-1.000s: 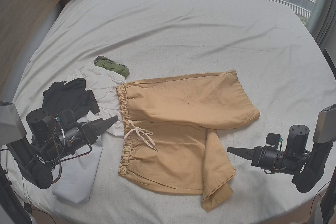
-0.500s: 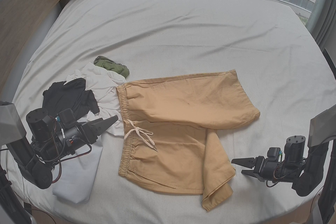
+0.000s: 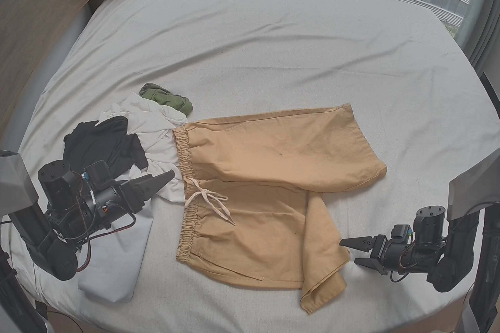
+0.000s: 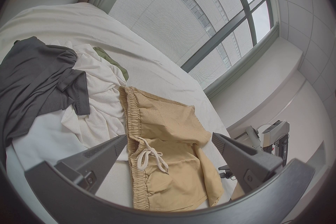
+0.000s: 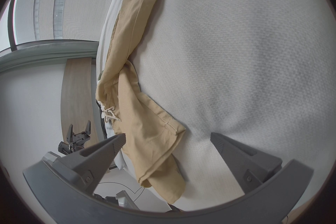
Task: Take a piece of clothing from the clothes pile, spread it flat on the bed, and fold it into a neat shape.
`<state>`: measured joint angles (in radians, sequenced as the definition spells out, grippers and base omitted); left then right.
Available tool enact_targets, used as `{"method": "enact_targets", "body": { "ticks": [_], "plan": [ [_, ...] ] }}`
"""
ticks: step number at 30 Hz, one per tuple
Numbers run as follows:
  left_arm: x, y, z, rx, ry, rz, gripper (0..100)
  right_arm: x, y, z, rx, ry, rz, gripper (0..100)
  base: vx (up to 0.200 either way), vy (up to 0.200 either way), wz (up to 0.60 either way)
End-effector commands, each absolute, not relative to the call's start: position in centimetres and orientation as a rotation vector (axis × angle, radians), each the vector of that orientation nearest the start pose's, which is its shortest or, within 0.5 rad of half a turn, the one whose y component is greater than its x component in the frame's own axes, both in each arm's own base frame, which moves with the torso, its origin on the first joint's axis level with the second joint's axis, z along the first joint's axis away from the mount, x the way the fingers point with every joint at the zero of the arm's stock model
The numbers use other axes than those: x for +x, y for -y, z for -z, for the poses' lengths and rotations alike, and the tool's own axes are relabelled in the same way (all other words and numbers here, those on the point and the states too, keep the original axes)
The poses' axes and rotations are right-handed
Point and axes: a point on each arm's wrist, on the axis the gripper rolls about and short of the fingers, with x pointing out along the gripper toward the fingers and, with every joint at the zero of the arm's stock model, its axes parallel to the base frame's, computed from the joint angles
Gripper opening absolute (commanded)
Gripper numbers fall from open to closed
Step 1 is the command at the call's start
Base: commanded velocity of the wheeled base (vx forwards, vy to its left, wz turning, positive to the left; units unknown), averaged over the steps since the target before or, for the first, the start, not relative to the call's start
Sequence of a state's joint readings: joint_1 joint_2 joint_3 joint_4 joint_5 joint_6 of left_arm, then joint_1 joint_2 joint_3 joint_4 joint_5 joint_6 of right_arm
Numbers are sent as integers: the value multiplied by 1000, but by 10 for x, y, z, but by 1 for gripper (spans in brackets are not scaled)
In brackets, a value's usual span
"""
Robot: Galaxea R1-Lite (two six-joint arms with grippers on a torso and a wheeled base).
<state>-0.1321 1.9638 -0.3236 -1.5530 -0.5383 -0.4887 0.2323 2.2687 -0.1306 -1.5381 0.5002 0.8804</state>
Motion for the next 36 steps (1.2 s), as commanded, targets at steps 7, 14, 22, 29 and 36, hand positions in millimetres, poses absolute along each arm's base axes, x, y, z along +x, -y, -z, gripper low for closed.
{"method": "enact_targets", "body": {
  "ticks": [7,14,22,29,36],
  "plan": [
    [274,47,-89,-488,-246,633,100,242,-81,11,925,-881,-439,100,0,0,0],
    [273,47,-89,-488,-246,635,100,249,-82,8,966,-860,-440,100,0,0,0],
    [274,48,-89,-488,-246,635,100,257,-82,-10,1007,-789,-465,100,0,0,0],
    [274,48,-89,-488,-248,634,100,253,-77,-17,1015,-771,-461,100,0,0,0],
    [274,48,-89,-488,-246,635,100,253,-76,-17,1022,-774,-454,0,0,0,0]
  ]
}}
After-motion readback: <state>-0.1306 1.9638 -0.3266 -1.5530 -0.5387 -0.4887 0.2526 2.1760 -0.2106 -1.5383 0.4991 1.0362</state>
